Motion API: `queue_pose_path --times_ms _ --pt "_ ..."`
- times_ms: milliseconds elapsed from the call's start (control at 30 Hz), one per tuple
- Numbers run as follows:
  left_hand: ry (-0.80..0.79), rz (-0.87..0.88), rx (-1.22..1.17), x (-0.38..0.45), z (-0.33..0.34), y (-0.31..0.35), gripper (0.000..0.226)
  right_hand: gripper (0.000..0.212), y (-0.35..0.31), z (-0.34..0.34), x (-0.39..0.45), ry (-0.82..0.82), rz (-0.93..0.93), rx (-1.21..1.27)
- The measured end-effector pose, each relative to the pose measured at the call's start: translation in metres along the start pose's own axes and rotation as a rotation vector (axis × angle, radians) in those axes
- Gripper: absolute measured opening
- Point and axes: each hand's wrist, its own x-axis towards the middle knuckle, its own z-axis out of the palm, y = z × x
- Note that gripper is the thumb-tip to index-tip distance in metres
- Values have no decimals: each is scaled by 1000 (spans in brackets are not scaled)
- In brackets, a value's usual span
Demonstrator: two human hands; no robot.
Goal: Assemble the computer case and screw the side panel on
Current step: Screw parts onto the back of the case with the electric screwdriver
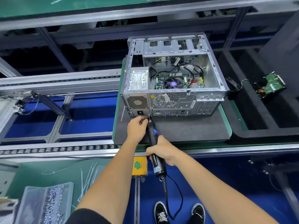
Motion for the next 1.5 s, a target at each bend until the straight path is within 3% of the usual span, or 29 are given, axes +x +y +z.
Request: queue_pose_path --times_ms 600,700,833,933,1067,1333,1500 --pt "-30 -18 -23 -2 -2 4 18 57 -3 7 0 107 -14 -9" --pt "31 -108 -46 -1 0 15 16 45 -3 10 1 156 -30 1" --pt "113 -351 -113 6 8 34 17 27 -3 12 0 210 -45 -4" --pt "169 -471 -160 10 12 46 19 26 -4 12 -1 231 -53 -30" --pt "197 -509 -138 11 17 52 29 33 -4 12 1 254 -77 -99" --pt "251 -503 -162 2 22 54 18 21 4 -5 -3 235 -101 -187" --pt "231 -485 -105 0 20 53 12 29 7 -23 -12 200 -87 -248"
